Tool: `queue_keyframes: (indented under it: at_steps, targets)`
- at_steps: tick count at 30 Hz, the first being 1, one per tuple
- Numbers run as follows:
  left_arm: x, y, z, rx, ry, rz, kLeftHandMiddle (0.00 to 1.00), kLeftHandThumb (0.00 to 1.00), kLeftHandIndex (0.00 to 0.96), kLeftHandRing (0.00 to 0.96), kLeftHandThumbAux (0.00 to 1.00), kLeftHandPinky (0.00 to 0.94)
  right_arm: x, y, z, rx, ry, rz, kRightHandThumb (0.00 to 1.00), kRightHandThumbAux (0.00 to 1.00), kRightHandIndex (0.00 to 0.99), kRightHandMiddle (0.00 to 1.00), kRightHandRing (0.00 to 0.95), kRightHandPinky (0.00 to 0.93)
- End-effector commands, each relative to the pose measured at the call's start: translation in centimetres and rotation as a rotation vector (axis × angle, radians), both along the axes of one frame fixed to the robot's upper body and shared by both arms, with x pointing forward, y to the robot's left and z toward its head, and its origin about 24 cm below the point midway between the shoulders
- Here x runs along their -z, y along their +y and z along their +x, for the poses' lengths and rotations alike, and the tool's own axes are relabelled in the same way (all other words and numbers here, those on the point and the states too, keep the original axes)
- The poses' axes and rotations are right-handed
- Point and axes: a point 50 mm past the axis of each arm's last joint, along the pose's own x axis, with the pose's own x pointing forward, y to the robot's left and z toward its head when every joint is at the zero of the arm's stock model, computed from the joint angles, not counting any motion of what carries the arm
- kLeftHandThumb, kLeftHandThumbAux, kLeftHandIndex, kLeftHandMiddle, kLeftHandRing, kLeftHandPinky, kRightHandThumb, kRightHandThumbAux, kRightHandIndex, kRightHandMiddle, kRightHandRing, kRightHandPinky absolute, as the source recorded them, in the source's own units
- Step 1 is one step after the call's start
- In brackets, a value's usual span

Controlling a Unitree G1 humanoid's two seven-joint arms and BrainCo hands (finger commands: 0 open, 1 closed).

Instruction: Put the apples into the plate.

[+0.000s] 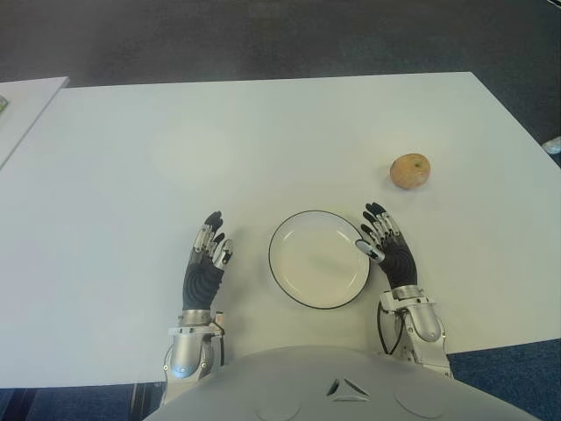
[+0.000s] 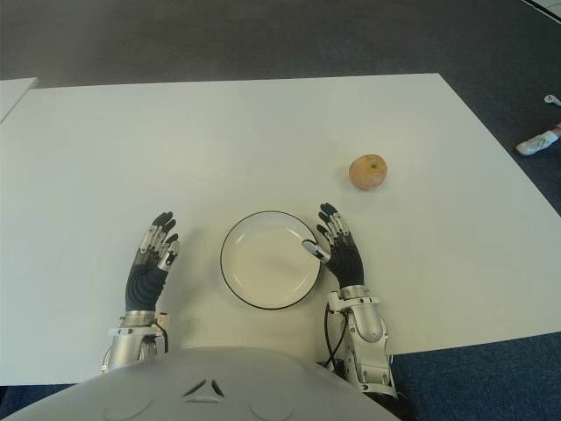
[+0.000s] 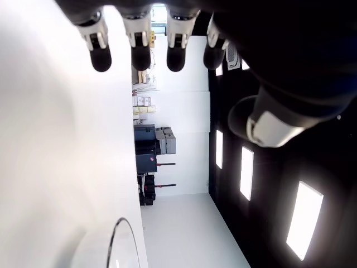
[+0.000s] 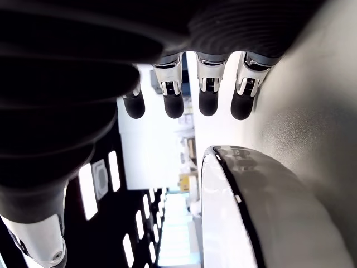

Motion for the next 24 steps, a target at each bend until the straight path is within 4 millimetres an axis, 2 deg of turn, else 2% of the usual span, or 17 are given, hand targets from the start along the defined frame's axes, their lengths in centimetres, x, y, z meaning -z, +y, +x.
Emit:
queue_keyframes:
  at_steps: [1,14,20,24]
  targets:
    - [0.0,-0.1,0.2,0.004,0.018,-0.015,0.008,0.058,0.049,0.000,0.489,0.000,0.5,0.2,-0.3,0.003,0.044,0.003,0.155,0.684,0.000,0.021,0.004,0.000]
    - [-0.2,-0.4,0.5,0.011,0.023,-0.009,0.009,0.065,0.045,0.000,0.498,0.000,0.4,0.2,0.0,0.006,0.030,-0.006,0.145,0.672,0.000,0.019,0.001,0.000]
    - [-0.2,-0.6,0.7,0.005,0.018,0.000,0.014,0.061,0.050,0.000,0.495,0.000,-0.1,-0.2,0.7,-0.024,-0.021,-0.039,0.119,0.656,0.000,0.016,0.000,0.000]
    - [-0.2,-0.6,0.8,0.009,0.014,0.004,0.013,0.058,0.049,0.000,0.489,0.000,-2.0,-0.6,2.0,-0.031,-0.081,-0.070,0.115,0.655,0.000,0.015,0.000,0.000]
